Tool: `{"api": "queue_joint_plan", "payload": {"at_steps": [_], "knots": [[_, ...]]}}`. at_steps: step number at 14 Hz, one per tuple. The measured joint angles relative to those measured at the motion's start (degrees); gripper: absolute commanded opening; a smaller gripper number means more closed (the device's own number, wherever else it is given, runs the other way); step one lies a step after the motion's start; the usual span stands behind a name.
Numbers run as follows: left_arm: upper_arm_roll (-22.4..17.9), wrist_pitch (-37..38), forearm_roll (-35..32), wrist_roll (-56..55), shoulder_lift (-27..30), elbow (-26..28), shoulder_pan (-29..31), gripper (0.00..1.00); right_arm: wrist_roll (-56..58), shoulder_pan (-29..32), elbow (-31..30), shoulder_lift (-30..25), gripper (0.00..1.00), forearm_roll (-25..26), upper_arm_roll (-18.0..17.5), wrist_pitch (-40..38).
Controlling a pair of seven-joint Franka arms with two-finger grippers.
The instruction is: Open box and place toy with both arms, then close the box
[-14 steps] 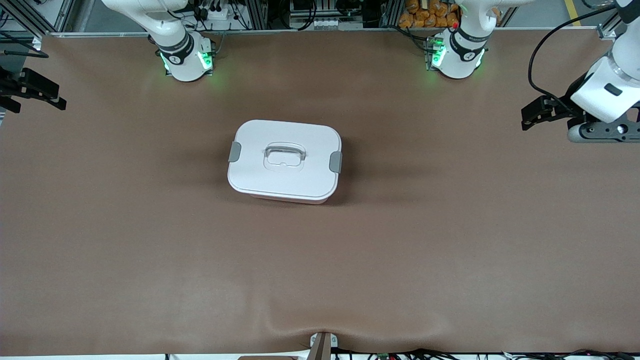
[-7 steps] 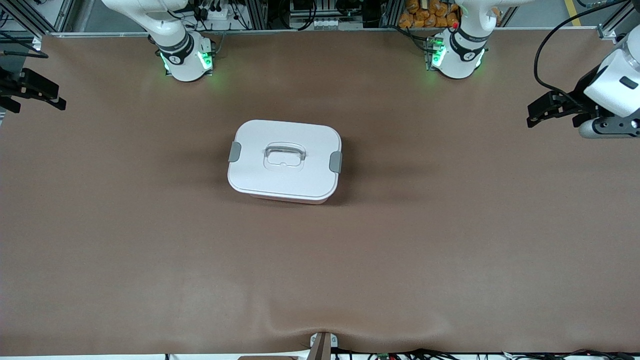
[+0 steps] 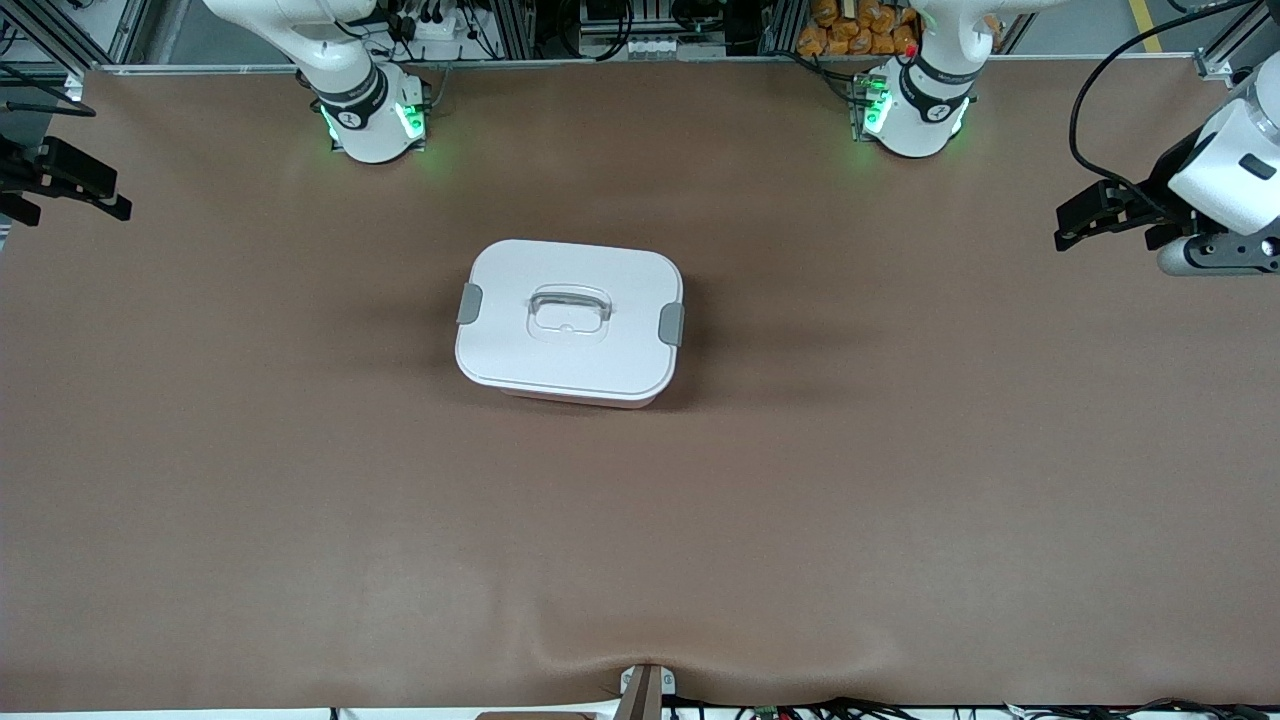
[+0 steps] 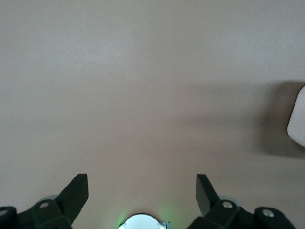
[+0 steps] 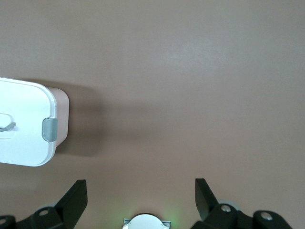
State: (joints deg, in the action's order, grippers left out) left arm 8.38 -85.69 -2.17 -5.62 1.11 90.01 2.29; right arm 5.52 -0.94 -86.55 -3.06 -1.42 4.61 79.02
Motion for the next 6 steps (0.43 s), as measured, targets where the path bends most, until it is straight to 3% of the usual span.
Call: {"api": "queue_joint_plan", "payload": {"at_steps": [6], "knots": [[0.22, 0.5, 0.0, 0.0, -0.01, 0.16, 0.0, 1.0, -0.05, 0.0, 0.0, 0.01, 1.0, 0.0, 0.06, -0.05]]}}
